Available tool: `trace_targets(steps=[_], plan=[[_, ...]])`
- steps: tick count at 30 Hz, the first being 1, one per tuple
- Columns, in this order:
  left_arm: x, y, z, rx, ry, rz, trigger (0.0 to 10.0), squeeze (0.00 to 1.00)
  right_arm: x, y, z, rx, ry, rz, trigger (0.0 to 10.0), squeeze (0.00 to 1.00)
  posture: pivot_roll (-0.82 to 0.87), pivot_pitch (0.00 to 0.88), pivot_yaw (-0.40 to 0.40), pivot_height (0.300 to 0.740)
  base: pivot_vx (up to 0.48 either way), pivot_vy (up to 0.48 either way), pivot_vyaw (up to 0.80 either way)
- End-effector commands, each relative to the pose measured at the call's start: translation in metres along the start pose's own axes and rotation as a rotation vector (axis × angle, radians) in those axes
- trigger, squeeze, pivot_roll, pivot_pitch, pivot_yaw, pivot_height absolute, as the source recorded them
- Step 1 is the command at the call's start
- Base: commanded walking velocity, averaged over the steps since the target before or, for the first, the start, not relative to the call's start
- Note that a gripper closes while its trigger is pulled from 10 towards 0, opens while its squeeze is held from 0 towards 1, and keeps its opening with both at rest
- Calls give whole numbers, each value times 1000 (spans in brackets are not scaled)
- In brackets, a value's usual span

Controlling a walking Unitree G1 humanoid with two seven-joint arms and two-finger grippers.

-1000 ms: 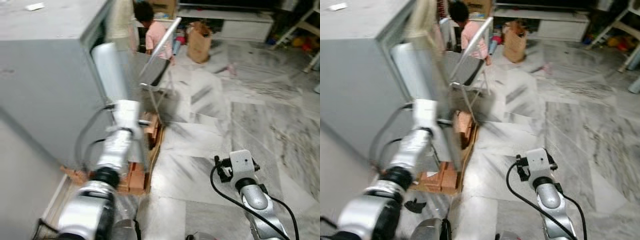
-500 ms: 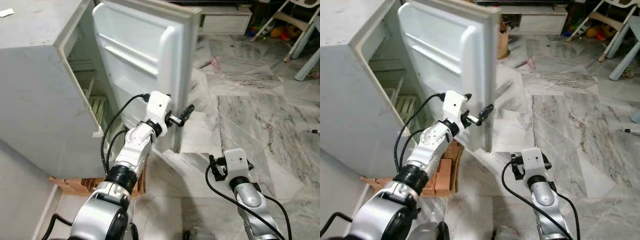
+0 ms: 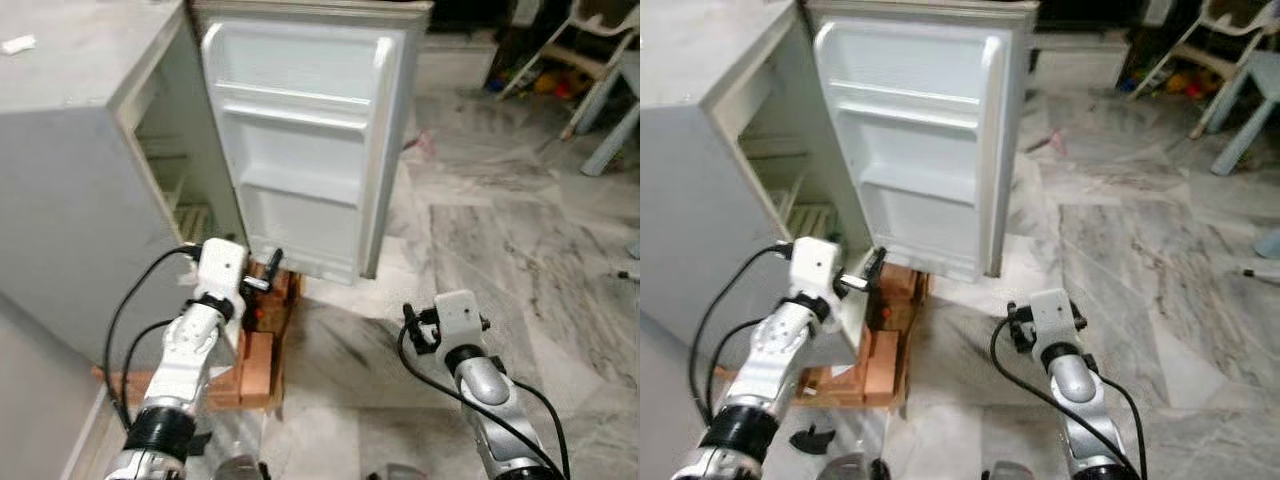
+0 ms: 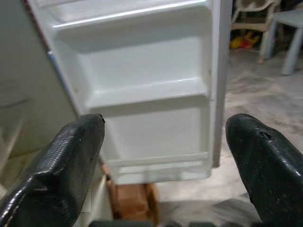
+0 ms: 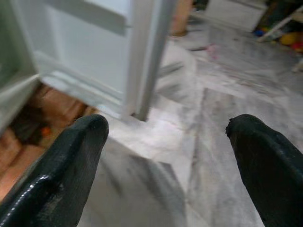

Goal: Restocking fridge

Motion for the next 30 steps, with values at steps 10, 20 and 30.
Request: trace_targets(steps=[10,20,30], plan=[[9,-4,13,-47,17,-39,10000,0,-11,35,-14,137,-20,81,10000,0,-19,0,49,740,423,-150,0],[4,-8,0,-86,51,-58,10000,0,-29,38,-2,204,86,-68,10000,0,-41,0,37,740,475,0,43],[16,-5,-12,-77,8,-67,10000,0,-23,49,-8,242,84,-70,10000,0,-54,0,42,740,480,0,798]])
Point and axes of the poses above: a point about 5 cm out from each wrist's last joint towards the gripper, its own z axis pointing back from the gripper into the wrist, its own y axis along the axis of the wrist's last joint, x = y × z, the point moved 1 cm from there along -z, pointing out of the wrist towards the gripper, and after that the axes turned 1 degree about z, right-handed, at the moved point
